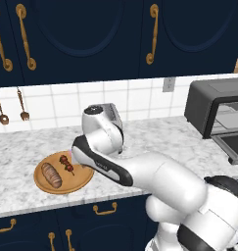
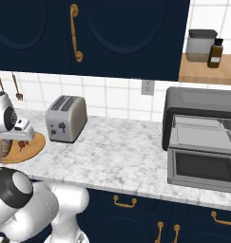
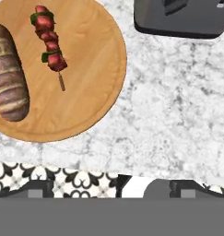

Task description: Pick up the kebab skewer and baguette bread, and place them inside the toaster oven. Close the toaster oven door and start by setting the timer.

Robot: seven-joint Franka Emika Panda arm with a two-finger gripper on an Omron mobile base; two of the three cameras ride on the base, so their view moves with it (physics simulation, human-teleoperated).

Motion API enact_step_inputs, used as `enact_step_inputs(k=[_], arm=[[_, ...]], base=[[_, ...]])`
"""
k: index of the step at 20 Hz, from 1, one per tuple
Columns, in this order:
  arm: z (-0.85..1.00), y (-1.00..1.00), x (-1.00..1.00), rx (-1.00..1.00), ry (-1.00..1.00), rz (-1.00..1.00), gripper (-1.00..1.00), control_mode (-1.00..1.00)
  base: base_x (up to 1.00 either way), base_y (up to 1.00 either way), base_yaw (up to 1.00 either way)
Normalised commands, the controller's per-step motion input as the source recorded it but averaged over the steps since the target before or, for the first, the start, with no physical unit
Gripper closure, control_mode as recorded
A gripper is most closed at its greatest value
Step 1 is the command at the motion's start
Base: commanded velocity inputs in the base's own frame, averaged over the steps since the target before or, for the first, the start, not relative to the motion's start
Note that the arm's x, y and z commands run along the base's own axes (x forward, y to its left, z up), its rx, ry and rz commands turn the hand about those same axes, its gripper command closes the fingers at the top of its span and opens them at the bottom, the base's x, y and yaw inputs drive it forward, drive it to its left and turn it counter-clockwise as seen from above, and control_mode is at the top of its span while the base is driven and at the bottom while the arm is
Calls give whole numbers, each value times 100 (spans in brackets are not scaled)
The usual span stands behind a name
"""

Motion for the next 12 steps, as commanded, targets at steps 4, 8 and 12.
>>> enact_step_inputs(k=[4, 8, 12], arm=[[0, 84, 15, 0, 11, 2, -100, -100], [-29, 56, 39, 0, 2, 0, -100, -100], [-54, 49, 47, 0, 0, 6, -100, -100]], base=[[0, 0, 0], [0, 0, 0], [0, 0, 0]])
